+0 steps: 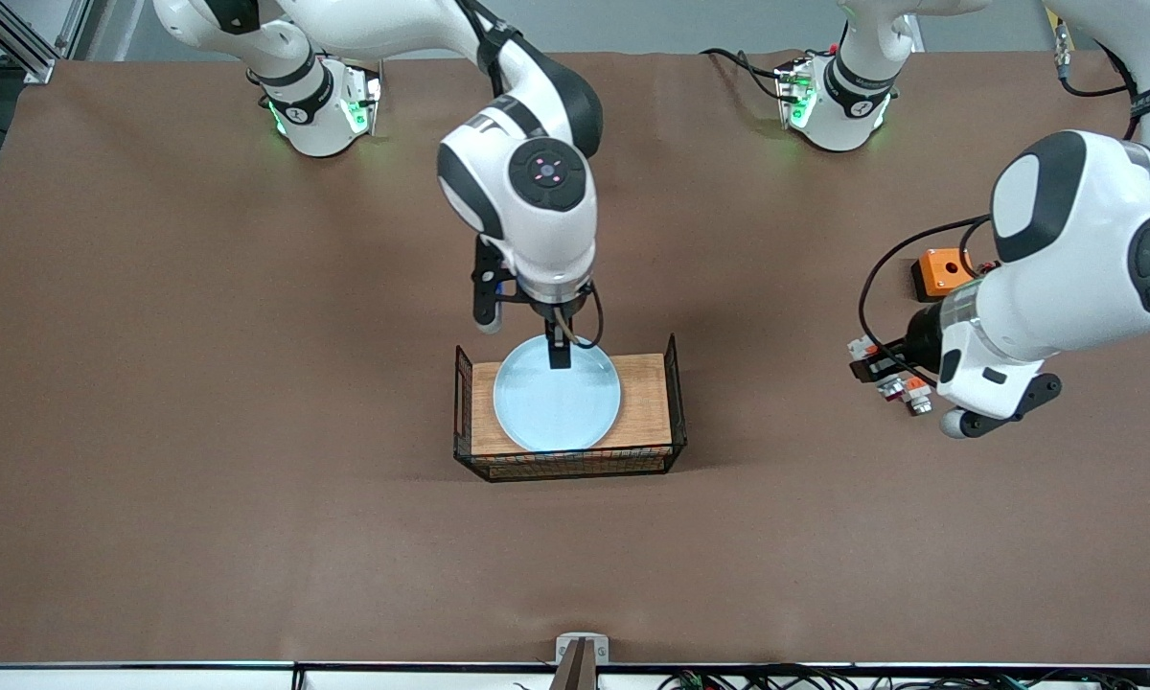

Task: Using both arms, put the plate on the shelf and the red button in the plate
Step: 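Lower the plate into the wooden box and open the right gripper, then carry the red button toward the plate while the right gripper withdraws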

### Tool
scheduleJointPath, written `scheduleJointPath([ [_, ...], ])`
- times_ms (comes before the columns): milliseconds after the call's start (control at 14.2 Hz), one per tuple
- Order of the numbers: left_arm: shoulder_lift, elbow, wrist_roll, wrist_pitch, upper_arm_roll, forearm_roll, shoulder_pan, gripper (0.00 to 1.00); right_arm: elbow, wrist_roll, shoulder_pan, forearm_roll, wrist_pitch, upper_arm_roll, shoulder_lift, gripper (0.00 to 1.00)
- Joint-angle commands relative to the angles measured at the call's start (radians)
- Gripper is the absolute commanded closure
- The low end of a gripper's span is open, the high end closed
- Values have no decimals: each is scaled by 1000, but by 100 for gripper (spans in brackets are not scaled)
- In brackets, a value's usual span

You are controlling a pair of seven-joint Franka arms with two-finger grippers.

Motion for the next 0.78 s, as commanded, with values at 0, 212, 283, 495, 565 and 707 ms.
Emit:
scheduleJointPath([
  [0, -12, 6, -113, -20, -35, -6, -3, 74, 11, -195, -60, 40, -100, 12, -48, 0],
  [212, 9, 44, -334, -18, -34, -5, -66, 74, 11, -449, -133, 66, -224, 11, -99, 0],
  [283, 26, 61, -388, -18, -35, -5, -79, 74, 11, -556, -164, 64, -273, 9, -117, 0],
  [495, 40, 84, -518, -15, -31, -3, -128, 74, 2, -877, -277, 67, -366, 0, -191, 0],
  [565, 42, 85, -596, -6, -29, -5, -147, 74, 2, -966, -314, 67, -396, 0, -204, 0],
  [707, 43, 90, -788, 23, -32, -5, -172, 74, -9, -1133, -382, 64, -429, 0, -235, 0],
])
